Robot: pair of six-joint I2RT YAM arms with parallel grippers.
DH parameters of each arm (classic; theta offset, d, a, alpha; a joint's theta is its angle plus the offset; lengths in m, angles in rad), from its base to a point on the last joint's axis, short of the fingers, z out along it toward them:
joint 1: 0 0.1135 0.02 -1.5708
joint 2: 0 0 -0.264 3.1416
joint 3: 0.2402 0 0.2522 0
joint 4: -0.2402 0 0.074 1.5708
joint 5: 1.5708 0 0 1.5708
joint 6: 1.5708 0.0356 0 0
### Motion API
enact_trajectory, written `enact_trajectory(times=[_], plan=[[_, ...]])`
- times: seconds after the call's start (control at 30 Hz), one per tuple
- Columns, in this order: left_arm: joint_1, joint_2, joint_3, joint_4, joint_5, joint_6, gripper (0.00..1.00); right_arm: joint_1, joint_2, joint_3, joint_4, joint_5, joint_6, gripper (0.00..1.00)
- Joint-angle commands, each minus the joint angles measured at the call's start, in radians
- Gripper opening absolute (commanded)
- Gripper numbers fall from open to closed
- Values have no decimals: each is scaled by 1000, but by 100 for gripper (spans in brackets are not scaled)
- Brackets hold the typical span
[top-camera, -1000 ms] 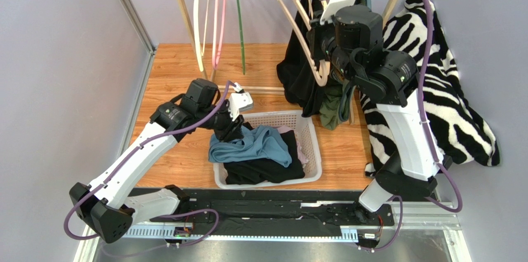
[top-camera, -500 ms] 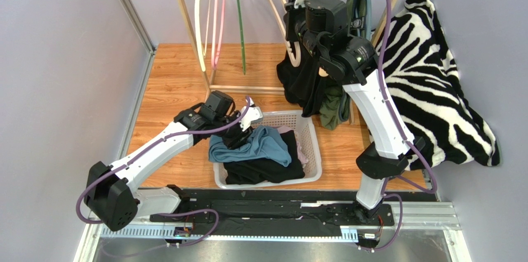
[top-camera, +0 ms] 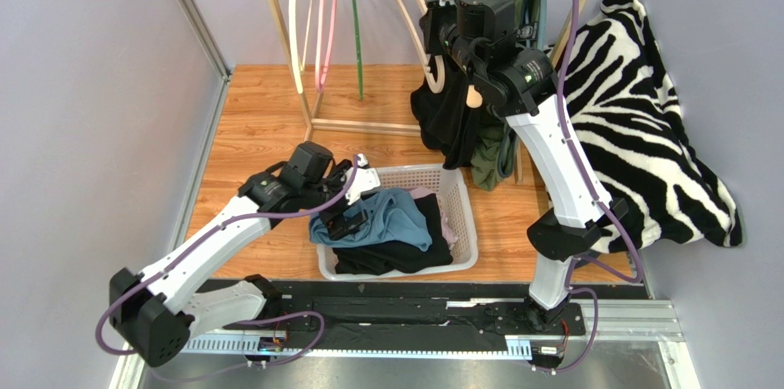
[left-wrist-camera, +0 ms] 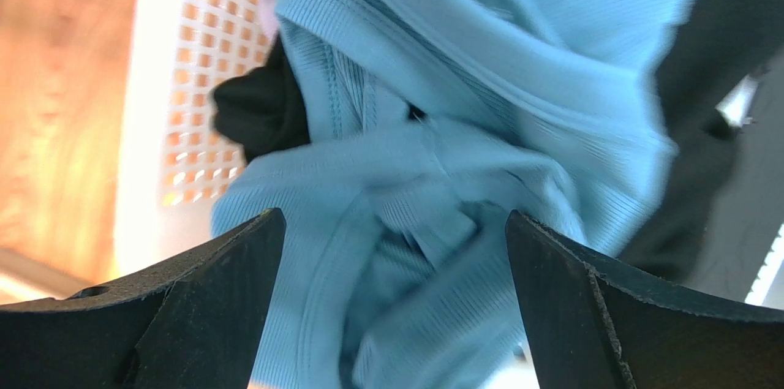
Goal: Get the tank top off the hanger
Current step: Place the hanger at the clothesline.
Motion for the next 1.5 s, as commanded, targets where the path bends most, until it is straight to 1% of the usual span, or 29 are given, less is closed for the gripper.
enact_trajectory(times=[0.0,0.03,0.13,0.23,0.3,0.43,0.53,0.67,0.9,1.0,1.17,1.23,1.3,1.47], plan=[[-9,-132,92,-69,11,13,99,-35,13,-24,66,-6,48,0],[-9,-162,121,-108,17,15,99,-33,13,-29,63,-6,51,0],[-9,-169,200,-194,31,6,99,-35,12,-45,51,-15,64,0],[-9,-189,243,-252,91,26,99,-33,13,-49,31,-24,83,0],[-9,-201,262,-258,121,18,99,-35,10,-58,26,-35,95,0],[-9,-219,280,-269,128,-5,99,-33,12,-59,6,-47,136,0],[-9,-229,287,-275,128,-16,99,-33,29,-7,-4,-55,163,0],[-9,-244,290,-287,141,-20,99,-41,26,28,0,-106,262,0],[-9,-273,299,-303,146,-30,99,-85,-13,-44,0,-170,379,0],[-9,-278,302,-303,152,-33,99,-82,-2,-44,-3,-213,376,0],[-9,-275,308,-300,157,-36,99,-32,67,30,-38,-186,306,0],[-9,-269,310,-295,155,-40,99,-6,85,66,-55,-140,258,0],[-9,-261,317,-292,155,-46,99,25,95,65,-52,-103,233,0],[-10,-247,329,-289,151,-50,99,99,112,68,-43,46,132,0]])
